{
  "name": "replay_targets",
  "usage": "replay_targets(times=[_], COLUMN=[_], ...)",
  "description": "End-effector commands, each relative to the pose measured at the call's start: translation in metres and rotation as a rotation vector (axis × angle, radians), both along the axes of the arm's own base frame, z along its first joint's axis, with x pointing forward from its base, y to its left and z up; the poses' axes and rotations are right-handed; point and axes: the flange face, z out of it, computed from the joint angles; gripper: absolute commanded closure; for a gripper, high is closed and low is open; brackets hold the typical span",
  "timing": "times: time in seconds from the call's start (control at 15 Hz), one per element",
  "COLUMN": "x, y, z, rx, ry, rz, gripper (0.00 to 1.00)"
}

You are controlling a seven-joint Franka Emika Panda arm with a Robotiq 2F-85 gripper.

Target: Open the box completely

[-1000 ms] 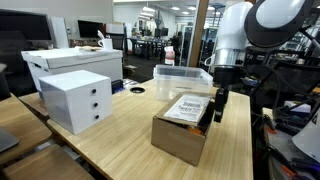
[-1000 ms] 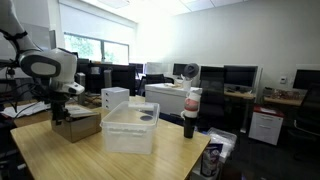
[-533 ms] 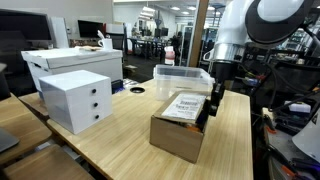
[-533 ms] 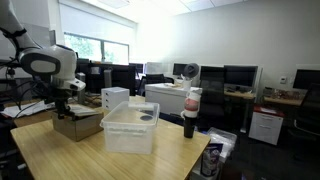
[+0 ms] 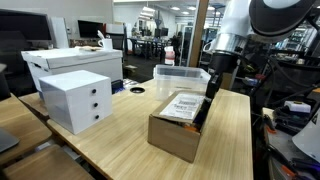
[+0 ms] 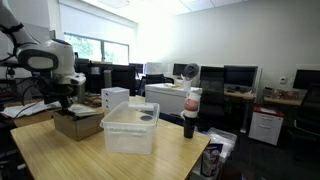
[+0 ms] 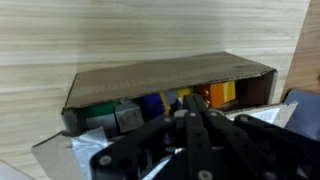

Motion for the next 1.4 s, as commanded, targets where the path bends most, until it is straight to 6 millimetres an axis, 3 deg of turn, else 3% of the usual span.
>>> replay_targets(times=[0.0,0.33,0.73,1.33], x=[-0.001,0.003,-0.001,0.004], y=[0.003,0.002,-0.007,-0.01], z=[0.014,0.02,0.01,-0.003], rx=[0.024,0.015,-0.035,-0.022], ry=[-0.067,-0.074,0.059,0.07], rz=[0.013,-0.003,0.015,0.01], gripper=[0.97,0.97,0.97,0.97])
